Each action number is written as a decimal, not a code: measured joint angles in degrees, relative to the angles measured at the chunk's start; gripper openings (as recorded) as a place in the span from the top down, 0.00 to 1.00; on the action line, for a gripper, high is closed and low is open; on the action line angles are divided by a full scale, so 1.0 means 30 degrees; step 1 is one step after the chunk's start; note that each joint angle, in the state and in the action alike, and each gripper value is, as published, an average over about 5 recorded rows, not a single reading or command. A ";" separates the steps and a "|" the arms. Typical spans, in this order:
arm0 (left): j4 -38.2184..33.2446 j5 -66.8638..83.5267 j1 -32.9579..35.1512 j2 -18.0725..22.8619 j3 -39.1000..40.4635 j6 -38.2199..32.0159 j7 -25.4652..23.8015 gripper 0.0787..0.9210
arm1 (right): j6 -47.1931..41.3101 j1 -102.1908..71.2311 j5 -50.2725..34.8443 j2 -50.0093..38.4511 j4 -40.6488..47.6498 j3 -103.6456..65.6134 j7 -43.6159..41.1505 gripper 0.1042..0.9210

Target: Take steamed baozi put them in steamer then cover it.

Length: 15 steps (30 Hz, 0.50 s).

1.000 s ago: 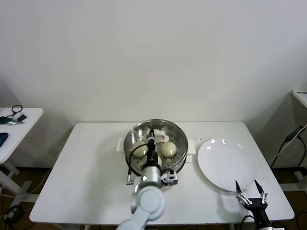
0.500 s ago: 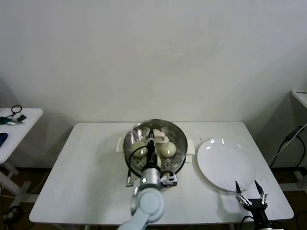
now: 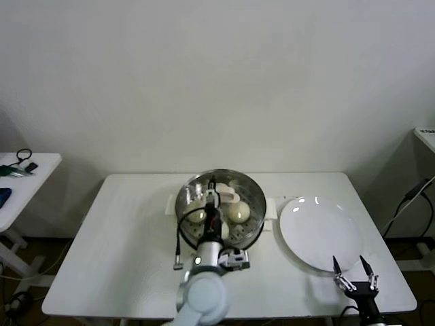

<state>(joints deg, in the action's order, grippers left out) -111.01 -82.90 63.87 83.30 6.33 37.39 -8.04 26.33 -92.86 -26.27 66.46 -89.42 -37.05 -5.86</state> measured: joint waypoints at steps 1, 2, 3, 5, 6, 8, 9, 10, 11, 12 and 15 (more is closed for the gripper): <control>-0.0336 0.0471 0.0108 -0.0129 -0.0039 -0.0045 0.0126 0.30 | -0.0015 -0.0060 -0.0027 -0.0031 -0.0085 -0.0005 0.0037 0.12; -0.0672 0.0962 0.0227 -0.0256 -0.0092 -0.0106 0.0273 0.27 | -0.0037 -0.0116 -0.0049 -0.0056 -0.0167 -0.0012 0.0076 0.12; -0.1032 0.1496 0.0370 -0.0390 -0.0164 -0.0193 0.0431 0.23 | -0.0064 -0.0165 -0.0065 -0.0074 -0.0243 -0.0017 0.0109 0.12; -0.1735 0.2658 0.0723 -0.0656 -0.0375 -0.0432 0.0724 0.17 | -0.0120 -0.0232 -0.0081 -0.0089 -0.0367 -0.0015 0.0158 0.12; -0.2070 0.3277 0.0935 -0.0785 -0.0515 -0.0589 0.0859 0.15 | -0.0144 -0.0245 -0.0068 -0.0081 -0.0410 -0.0006 0.0177 0.12; -0.2664 0.4552 0.1408 -0.1031 -0.0870 -0.0974 0.1108 0.13 | -0.0181 -0.0244 -0.0005 -0.0043 -0.0462 0.0015 0.0214 0.12; -0.2925 0.5185 0.1666 -0.1154 -0.1084 -0.1206 0.1240 0.12 | -0.0197 -0.0238 0.0037 -0.0018 -0.0478 0.0024 0.0239 0.12; -0.3153 0.5789 0.1921 -0.1274 -0.1314 -0.1453 0.1375 0.12 | -0.0215 -0.0230 0.0078 0.0010 -0.0492 0.0030 0.0268 0.12; -0.3365 0.6389 0.2182 -0.1396 -0.1569 -0.1719 0.1522 0.12 | -0.0234 -0.0221 0.0119 0.0039 -0.0512 0.0033 0.0292 0.12; -0.3561 0.6970 0.2441 -0.1514 -0.1839 -0.1992 0.1681 0.12 | -0.0253 -0.0210 0.0163 0.0068 -0.0537 0.0035 0.0310 0.12; -0.4034 0.8681 0.3148 -0.1764 -0.2780 -0.2823 0.2239 0.12 | -0.0303 -0.0173 0.0314 0.0153 -0.0633 0.0042 0.0338 0.12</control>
<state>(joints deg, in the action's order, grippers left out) -123.12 -56.86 73.31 78.00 -2.01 28.92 -1.32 25.42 -93.38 -25.32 66.92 -91.32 -36.92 -4.85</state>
